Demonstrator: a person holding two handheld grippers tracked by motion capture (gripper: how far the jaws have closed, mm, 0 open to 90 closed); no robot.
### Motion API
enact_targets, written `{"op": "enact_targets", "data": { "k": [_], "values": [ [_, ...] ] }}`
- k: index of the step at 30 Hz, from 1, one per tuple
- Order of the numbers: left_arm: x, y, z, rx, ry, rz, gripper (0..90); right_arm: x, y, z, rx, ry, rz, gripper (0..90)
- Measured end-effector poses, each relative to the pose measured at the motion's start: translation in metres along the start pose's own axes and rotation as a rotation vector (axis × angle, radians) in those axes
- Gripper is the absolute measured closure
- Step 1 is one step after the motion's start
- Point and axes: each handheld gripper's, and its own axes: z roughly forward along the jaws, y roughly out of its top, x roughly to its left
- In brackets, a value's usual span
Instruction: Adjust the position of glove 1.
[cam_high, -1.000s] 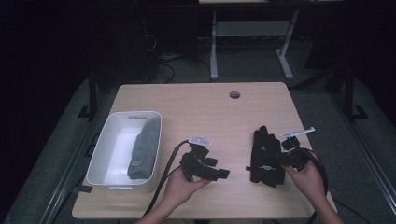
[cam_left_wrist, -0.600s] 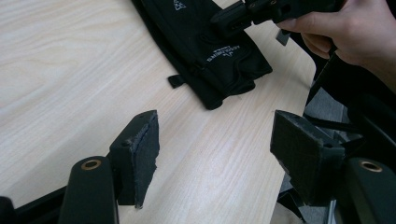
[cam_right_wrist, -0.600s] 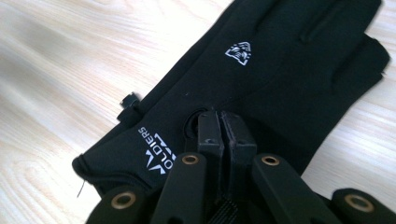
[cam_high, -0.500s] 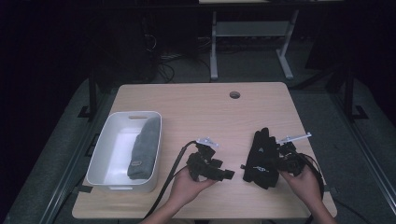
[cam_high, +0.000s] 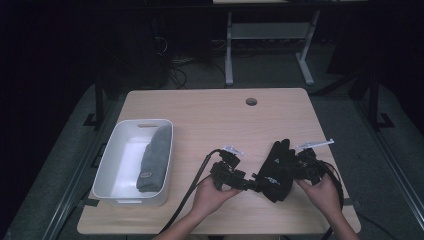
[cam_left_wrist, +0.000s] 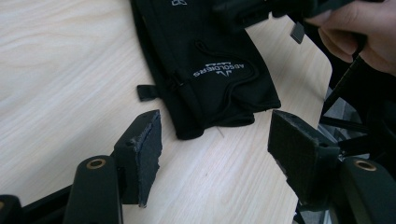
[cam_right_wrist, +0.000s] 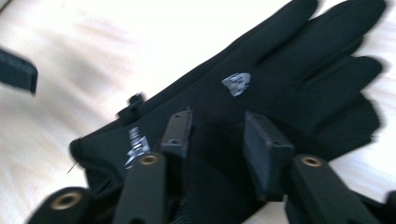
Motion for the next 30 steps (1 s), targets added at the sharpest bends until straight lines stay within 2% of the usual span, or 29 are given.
{"op": "enact_targets", "data": {
  "k": [5, 8, 12, 15, 25, 30],
  "values": [
    [-0.002, 0.007, 0.014, 0.015, -0.005, -0.009, 36.4, -0.018, 0.002, -0.005, -0.037, -0.035, 0.021, 50.4],
    [-0.002, 0.009, 0.023, 0.033, 0.004, -0.017, 36.4, -0.026, 0.003, -0.006, -0.042, -0.055, 0.053, 48.5],
    [0.001, 0.011, 0.032, 0.045, 0.012, -0.024, 37.7, -0.034, 0.003, -0.006, -0.024, -0.074, 0.092, 46.9],
    [0.002, 0.011, 0.037, 0.056, 0.015, -0.033, 39.0, -0.040, 0.003, -0.002, -0.014, -0.083, 0.096, 45.3],
    [0.007, 0.011, 0.053, 0.118, 0.046, -0.033, 43.4, -0.052, 0.006, 0.009, -0.004, -0.085, 0.156, 43.9],
    [0.005, 0.011, 0.056, 0.116, 0.065, -0.022, 50.1, -0.054, 0.005, 0.014, 0.007, -0.086, 0.158, 44.2]
  ]
}}
